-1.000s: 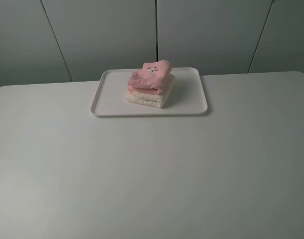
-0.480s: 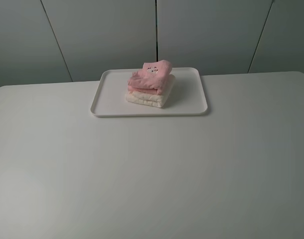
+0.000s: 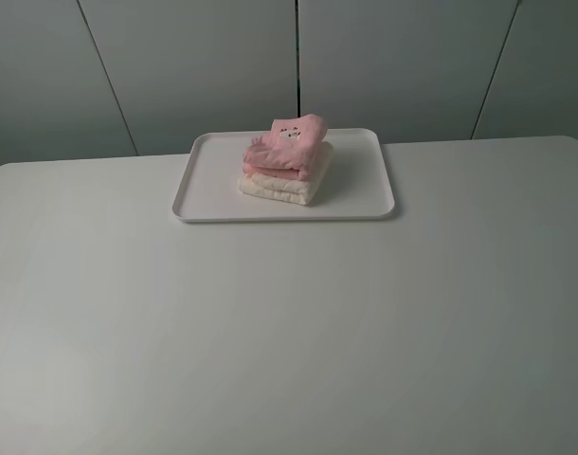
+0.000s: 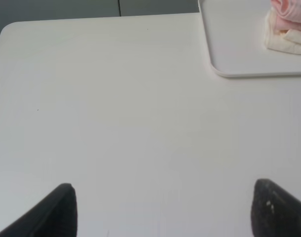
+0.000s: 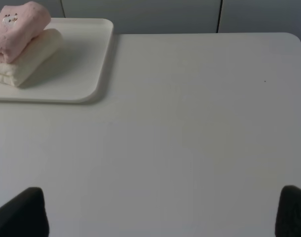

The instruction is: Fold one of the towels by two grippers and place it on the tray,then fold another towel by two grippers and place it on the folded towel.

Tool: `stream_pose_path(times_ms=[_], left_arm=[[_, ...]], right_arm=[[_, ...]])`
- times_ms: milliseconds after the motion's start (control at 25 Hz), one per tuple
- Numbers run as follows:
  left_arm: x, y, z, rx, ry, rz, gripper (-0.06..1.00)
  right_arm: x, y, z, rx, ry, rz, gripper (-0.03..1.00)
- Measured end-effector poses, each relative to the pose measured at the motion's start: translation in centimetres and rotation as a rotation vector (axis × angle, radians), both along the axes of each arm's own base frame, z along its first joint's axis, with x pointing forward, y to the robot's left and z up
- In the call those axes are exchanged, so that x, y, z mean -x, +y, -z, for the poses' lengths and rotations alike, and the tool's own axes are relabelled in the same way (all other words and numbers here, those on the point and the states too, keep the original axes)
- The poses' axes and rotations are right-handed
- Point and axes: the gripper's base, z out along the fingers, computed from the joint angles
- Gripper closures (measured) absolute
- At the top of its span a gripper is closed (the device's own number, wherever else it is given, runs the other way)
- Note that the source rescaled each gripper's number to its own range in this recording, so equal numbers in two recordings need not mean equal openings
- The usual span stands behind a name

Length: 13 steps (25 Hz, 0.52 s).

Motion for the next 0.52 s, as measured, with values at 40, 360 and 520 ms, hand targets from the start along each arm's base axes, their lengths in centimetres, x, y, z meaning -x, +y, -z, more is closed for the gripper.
stream_pose_path(times_ms=[40,360,520], left_arm=[[0.0,0.0,0.0,0.0,0.0,0.0,0.03],[0.0,0.0,0.0,0.0,0.0,0.0,0.03],[0.0,0.0,0.0,0.0,0.0,0.0,0.03]], right_arm=[[0.0,0.0,0.0,0.0,0.0,0.0,-0.03],[0.0,0.0,0.0,0.0,0.0,0.0,-0.03],[0.0,0.0,0.0,0.0,0.0,0.0,-0.03]])
